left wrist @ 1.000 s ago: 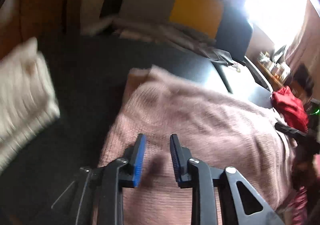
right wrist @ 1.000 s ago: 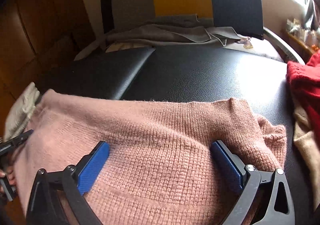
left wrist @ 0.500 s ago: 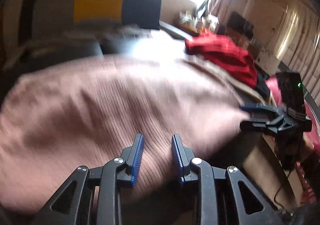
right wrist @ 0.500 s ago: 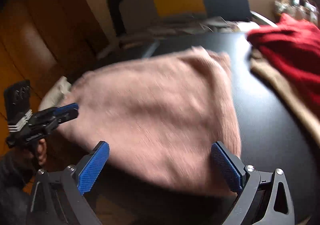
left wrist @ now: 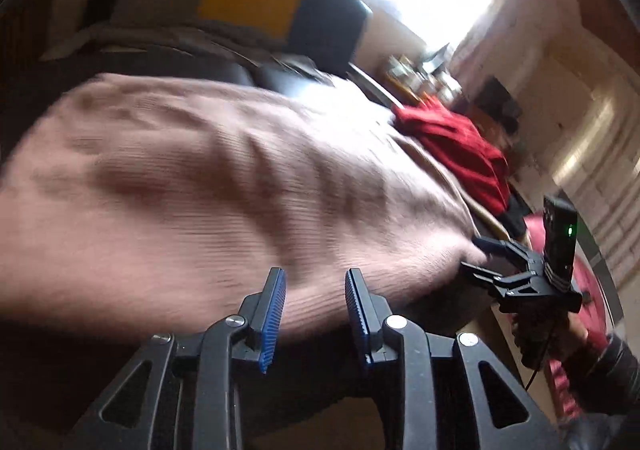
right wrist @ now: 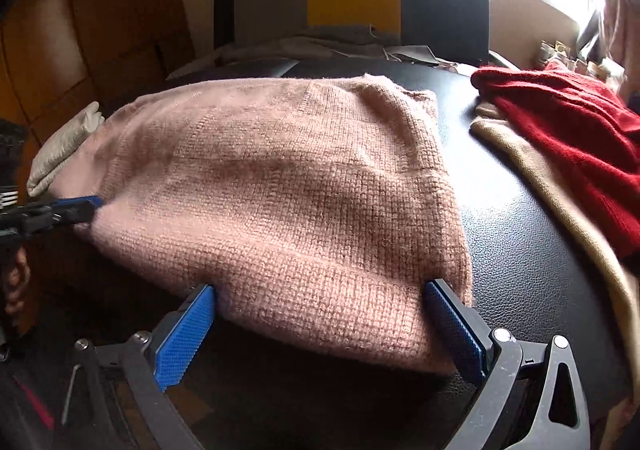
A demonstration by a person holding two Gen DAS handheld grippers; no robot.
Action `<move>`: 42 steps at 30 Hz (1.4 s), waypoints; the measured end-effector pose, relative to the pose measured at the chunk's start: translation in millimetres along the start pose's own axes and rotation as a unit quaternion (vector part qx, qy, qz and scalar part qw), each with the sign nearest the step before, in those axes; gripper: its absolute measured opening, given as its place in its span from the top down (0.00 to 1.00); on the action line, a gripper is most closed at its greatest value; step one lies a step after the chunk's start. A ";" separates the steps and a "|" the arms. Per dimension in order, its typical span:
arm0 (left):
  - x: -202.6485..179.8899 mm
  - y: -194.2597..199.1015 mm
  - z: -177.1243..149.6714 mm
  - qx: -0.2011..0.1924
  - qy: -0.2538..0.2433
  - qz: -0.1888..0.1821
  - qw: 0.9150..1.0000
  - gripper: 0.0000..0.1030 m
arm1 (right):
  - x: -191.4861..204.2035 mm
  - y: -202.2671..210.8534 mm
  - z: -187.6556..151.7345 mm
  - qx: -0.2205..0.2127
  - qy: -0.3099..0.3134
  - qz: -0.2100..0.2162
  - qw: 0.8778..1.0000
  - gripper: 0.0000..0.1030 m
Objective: Fold clothes
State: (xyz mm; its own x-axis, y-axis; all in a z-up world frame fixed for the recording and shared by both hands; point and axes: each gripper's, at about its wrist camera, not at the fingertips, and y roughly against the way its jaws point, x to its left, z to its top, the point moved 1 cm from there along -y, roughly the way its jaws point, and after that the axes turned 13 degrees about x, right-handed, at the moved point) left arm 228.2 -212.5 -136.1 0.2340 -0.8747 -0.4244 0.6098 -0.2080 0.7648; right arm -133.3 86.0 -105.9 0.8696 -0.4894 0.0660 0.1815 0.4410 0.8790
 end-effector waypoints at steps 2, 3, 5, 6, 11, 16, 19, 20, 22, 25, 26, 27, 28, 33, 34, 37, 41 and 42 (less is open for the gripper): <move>24.2 21.2 -3.5 -0.025 0.025 0.019 0.999 0.67 | 2.3 3.6 4.8 0.006 -0.006 -0.004 1.000 0.00; 36.3 31.8 -5.2 -0.037 0.038 0.028 0.998 0.67 | 3.5 5.3 7.2 0.008 -0.009 -0.007 1.000 0.00; 61.4 51.4 -10.5 -0.053 0.058 0.047 0.996 0.65 | 7.1 16.4 17.5 -0.010 -0.019 0.005 1.000 0.00; 74.4 60.5 -13.9 -0.057 0.066 0.057 0.994 0.65 | 9.4 23.5 25.0 -0.027 -0.020 0.013 0.999 0.00; 112.7 53.2 -12.0 -0.033 0.086 0.106 0.990 0.65 | 51.4 16.7 73.6 -0.036 0.021 0.036 0.998 0.00; 118.0 36.7 -16.1 -0.018 0.096 0.115 0.989 0.65 | 92.7 -25.4 117.3 -0.007 0.072 0.007 0.997 0.00; 127.6 33.7 -16.9 -0.015 0.130 0.084 0.988 0.74 | 87.2 -64.8 129.7 0.032 0.056 -0.018 0.998 0.00; 133.0 36.7 -17.6 -0.013 0.145 0.069 0.987 0.74 | 79.7 -72.2 128.0 0.024 0.047 -0.002 0.999 0.00; 136.3 48.5 -11.1 -0.025 0.154 0.052 0.986 0.71 | 66.7 -76.9 123.3 -0.006 0.036 0.036 0.999 0.00; 139.3 62.6 11.1 -0.057 0.135 0.049 0.988 0.63 | 65.3 -75.6 120.2 -0.017 0.039 0.046 0.998 0.00; 141.4 63.8 22.4 -0.061 0.124 0.049 0.989 0.61 | 65.7 -75.8 119.7 -0.019 0.039 0.046 0.998 0.00; 146.8 60.0 34.2 -0.054 0.121 0.049 0.990 0.60 | 65.8 -76.0 119.2 -0.021 0.039 0.047 0.998 0.00; 152.3 56.3 46.1 -0.048 0.118 0.049 0.991 0.58 | 65.6 -76.2 118.7 -0.023 0.038 0.048 0.998 0.00; 192.5 17.3 88.8 0.027 0.137 0.012 0.990 0.53 | 62.4 -75.9 116.8 -0.030 0.034 0.057 0.997 0.00; 198.5 8.7 95.5 0.037 0.137 0.010 0.990 0.53 | 61.9 -75.8 116.4 -0.031 0.033 0.059 0.997 0.00; 211.4 -9.9 108.3 0.058 0.137 -0.016 0.989 0.52 | 54.3 -73.9 113.7 -0.032 0.033 0.061 0.997 0.00; 216.9 -18.6 114.9 0.056 0.137 -0.071 0.986 0.46 | 54.0 -74.8 113.6 -0.034 0.033 0.062 0.997 0.00; 217.7 -18.1 115.2 0.058 0.136 -0.079 0.986 0.46 | 56.8 -76.9 115.8 -0.034 0.034 0.062 0.997 0.00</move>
State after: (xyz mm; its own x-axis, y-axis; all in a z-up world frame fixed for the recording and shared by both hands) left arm 180.9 -449.7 -186.4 0.3469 -0.6811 -0.6448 0.5672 -0.3952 0.7226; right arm -151.0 -62.9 -115.1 0.9158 -0.3772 0.1380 0.0993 0.5456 0.8321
